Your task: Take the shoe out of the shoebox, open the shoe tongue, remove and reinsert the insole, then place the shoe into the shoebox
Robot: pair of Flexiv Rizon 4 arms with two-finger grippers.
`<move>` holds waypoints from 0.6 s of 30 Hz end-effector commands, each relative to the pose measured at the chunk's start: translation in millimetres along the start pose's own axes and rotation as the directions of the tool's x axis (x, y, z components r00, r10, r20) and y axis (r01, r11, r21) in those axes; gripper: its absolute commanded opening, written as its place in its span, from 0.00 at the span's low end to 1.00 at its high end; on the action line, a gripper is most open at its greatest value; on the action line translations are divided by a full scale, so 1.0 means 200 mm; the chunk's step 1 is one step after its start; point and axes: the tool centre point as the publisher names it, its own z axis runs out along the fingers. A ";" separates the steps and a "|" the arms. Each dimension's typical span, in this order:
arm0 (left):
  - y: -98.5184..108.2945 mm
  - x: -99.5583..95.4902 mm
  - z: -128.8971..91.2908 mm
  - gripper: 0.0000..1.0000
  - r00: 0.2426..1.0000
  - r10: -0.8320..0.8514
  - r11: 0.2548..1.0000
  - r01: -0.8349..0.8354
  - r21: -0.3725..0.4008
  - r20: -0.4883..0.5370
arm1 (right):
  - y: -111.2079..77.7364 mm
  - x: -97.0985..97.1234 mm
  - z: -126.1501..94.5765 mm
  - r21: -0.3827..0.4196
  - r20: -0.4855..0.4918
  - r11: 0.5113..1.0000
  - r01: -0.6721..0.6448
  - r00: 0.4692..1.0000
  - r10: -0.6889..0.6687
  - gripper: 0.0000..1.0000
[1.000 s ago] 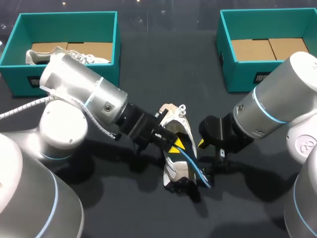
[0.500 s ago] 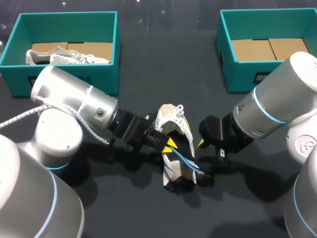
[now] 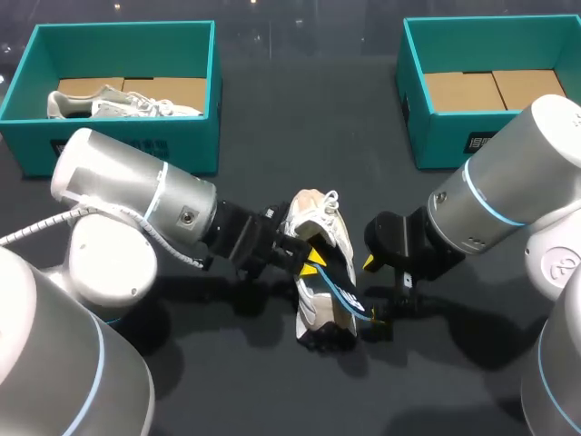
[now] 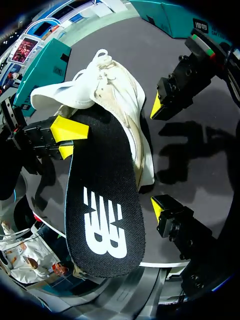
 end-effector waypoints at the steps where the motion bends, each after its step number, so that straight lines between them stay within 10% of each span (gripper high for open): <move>1: -0.02 -0.02 0.00 0.07 1.000 0.013 1.000 -0.013 0.009 -0.004 | 0.00 0.01 0.00 -0.002 0.002 1.000 0.000 1.000 0.000 1.00; 7: -0.09 -0.06 -0.01 0.25 0.998 0.055 0.998 -0.055 0.015 -0.018 | 0.00 0.01 0.00 -0.002 0.002 1.000 0.000 1.000 0.000 1.00; 18: -0.17 -0.07 0.04 0.25 0.987 0.124 0.992 -0.120 0.040 -0.103 | 0.00 0.01 0.00 -0.002 0.002 1.000 0.000 1.000 0.000 1.00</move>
